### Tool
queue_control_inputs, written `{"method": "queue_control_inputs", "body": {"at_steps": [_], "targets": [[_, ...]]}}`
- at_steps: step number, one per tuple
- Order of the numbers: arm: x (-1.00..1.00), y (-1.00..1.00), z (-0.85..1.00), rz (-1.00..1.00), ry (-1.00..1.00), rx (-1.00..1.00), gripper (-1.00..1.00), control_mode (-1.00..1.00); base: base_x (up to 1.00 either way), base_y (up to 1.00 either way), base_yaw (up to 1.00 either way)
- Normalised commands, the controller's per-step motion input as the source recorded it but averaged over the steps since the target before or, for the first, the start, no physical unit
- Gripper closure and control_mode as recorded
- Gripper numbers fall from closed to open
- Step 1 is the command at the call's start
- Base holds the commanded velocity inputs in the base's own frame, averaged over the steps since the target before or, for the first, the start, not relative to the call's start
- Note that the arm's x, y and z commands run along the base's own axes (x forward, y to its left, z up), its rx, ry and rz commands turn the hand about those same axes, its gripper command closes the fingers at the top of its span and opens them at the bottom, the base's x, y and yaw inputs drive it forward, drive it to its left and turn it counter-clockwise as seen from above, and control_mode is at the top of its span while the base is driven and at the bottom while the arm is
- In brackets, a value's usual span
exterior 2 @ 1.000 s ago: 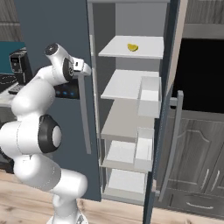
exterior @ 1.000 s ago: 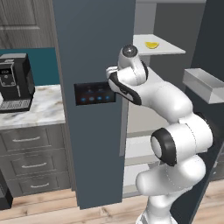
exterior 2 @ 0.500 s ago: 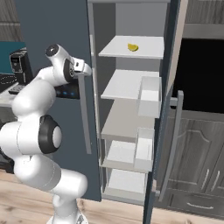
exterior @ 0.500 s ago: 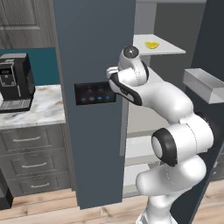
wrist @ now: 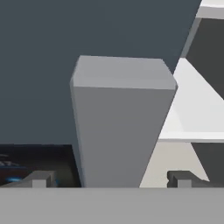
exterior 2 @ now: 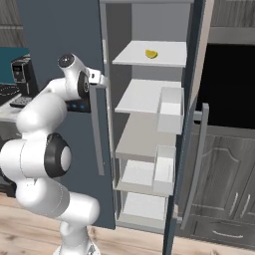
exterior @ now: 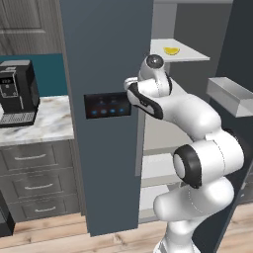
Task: There is a bowl on the dining counter. Grab a lemon wedge from the fridge and place it in the bowl. Then get the liquor bottle and glass cup from the cabinet and place them next to the bowl.
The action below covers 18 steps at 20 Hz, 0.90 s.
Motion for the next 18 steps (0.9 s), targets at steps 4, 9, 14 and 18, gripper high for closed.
{"method": "queue_control_inputs", "body": {"at_steps": [4,9,14,18], "targets": [[0.22,-0.08,-0.22,0.09,0.00,0.03,-1.00,-1.00,0.00,0.00,0.00],[0.34,-0.03,-0.27,0.11,0.00,0.04,-1.00,-1.00,0.00,0.00,0.00],[0.44,-0.01,-0.30,0.12,0.00,0.04,-1.00,-1.00,0.00,0.00,0.00],[0.45,0.00,-0.40,0.11,-0.02,0.00,-1.00,-1.00,0.00,0.00,0.00]]}}
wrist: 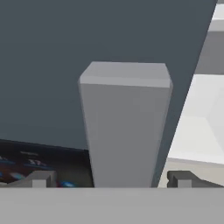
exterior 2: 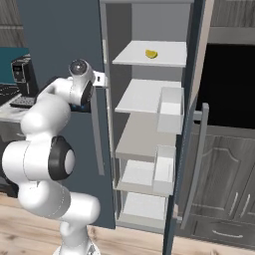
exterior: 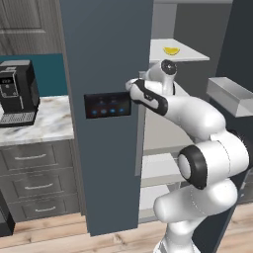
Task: There is a bowl on the dining counter. Grab a lemon wedge from the fridge and place it in the bowl. Then get the liquor bottle and glass cup from the cabinet and place them next to the bowl.
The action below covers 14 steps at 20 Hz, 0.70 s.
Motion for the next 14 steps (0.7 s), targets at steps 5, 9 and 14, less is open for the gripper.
{"method": "queue_control_inputs", "body": {"at_steps": [5,9,14], "targets": [[0.43,0.00,-0.32,0.06,-0.05,0.00,-1.00,-1.00,0.00,0.00,0.00],[0.29,0.00,-0.15,0.00,-0.01,-0.01,-1.00,-1.00,0.00,0.00,0.00],[0.29,0.00,-0.18,0.00,0.00,0.00,-1.00,-1.00,0.00,0.00,0.00]]}}
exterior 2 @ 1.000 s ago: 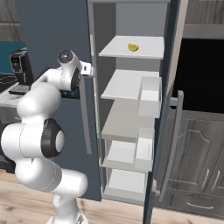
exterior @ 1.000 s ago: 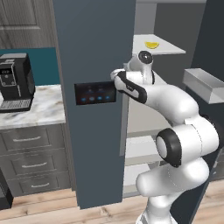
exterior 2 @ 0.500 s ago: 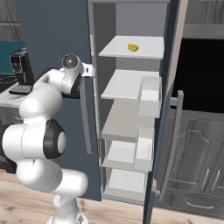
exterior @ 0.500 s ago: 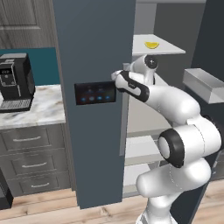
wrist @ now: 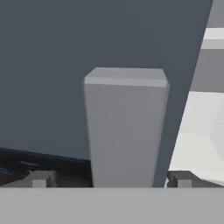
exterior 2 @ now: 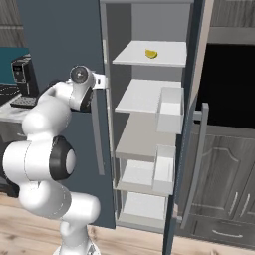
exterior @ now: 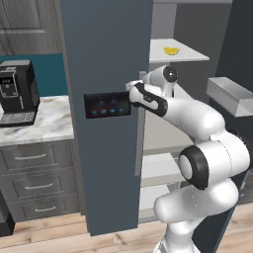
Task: There is a bowl on the dining counter. Grab a lemon wedge from the fridge and place it in the bowl. Then get the liquor bottle and glass cup from the cabinet and place them next to the bowl.
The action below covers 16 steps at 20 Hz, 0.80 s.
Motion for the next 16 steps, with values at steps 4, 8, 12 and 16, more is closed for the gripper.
{"method": "queue_control_inputs", "body": {"at_steps": [4,8,12,16], "targets": [[0.38,0.00,-0.23,0.00,0.00,0.00,1.00,-1.00,0.00,0.00,0.00],[0.40,0.00,-0.22,0.00,-0.04,0.00,1.00,-1.00,0.00,0.00,0.00],[0.19,0.00,-0.22,0.00,-0.05,0.00,1.00,-1.00,0.00,0.00,0.00],[-0.18,0.19,-0.13,0.00,-0.07,-0.02,1.00,-1.00,0.00,0.00,0.00]]}}
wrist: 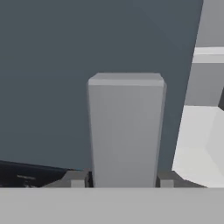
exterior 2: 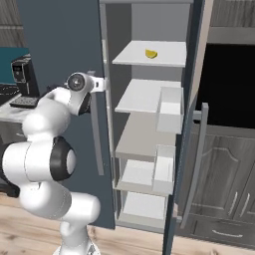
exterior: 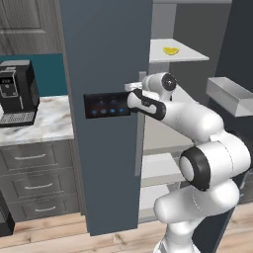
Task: There is a bowl on the dining counter. Grab a lemon wedge from the fridge and place it in the bowl. Then get the liquor bottle and glass cup from the cabinet and place them next to the bowl.
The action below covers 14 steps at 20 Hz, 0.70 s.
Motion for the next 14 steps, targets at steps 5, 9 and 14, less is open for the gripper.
{"method": "queue_control_inputs", "body": {"at_steps": [5,9,14], "targets": [[-0.74,0.53,-0.08,0.00,-0.04,-0.01,1.00,-1.00,0.00,0.00,0.00],[-0.98,0.62,-0.05,0.00,0.00,0.00,1.00,-1.00,0.00,0.00,0.00],[-0.97,0.67,-0.02,0.00,0.00,0.00,1.00,-1.00,0.00,0.00,0.00]]}}
